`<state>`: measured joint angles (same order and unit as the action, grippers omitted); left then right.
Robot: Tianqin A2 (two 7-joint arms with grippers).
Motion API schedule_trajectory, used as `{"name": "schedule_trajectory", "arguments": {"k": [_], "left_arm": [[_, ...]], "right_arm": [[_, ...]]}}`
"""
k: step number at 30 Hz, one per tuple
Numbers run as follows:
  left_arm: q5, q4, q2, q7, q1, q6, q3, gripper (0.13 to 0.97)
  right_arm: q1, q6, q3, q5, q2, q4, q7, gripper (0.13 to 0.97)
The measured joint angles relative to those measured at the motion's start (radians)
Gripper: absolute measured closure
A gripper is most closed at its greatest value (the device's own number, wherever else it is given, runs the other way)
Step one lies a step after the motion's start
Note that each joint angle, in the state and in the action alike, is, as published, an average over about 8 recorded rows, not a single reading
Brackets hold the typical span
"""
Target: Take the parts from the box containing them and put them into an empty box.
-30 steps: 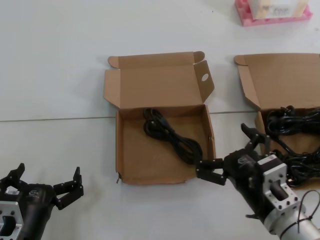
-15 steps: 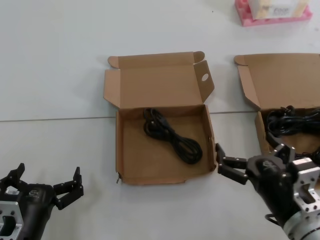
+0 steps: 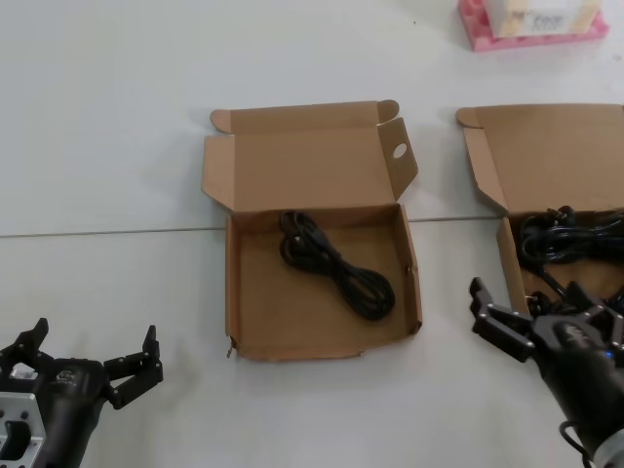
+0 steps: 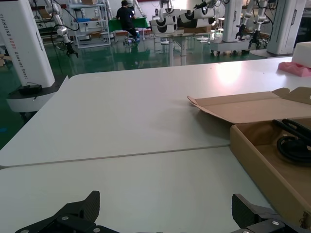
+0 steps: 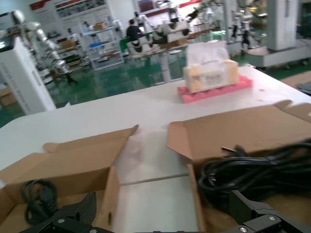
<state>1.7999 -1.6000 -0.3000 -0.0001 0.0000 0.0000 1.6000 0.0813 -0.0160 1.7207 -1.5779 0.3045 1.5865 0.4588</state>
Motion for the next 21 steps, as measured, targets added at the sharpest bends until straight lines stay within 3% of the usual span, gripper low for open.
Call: {"name": "schedule_trajectory", "arguments": {"k": [13, 21], "left_arm": [[0.0, 0.0, 0.0, 0.0, 0.0, 0.0, 0.0, 0.132], [0.0, 0.0, 0.0, 0.0, 0.0, 0.0, 0.0, 0.132]], "right_arm": [[-0.059, 0.012, -0.088, -0.162, -0.003, 0.01, 0.0, 0.129], [-0.07, 0.014, -0.103, -0.19, -0.004, 0.012, 0.0, 0.129]]}}
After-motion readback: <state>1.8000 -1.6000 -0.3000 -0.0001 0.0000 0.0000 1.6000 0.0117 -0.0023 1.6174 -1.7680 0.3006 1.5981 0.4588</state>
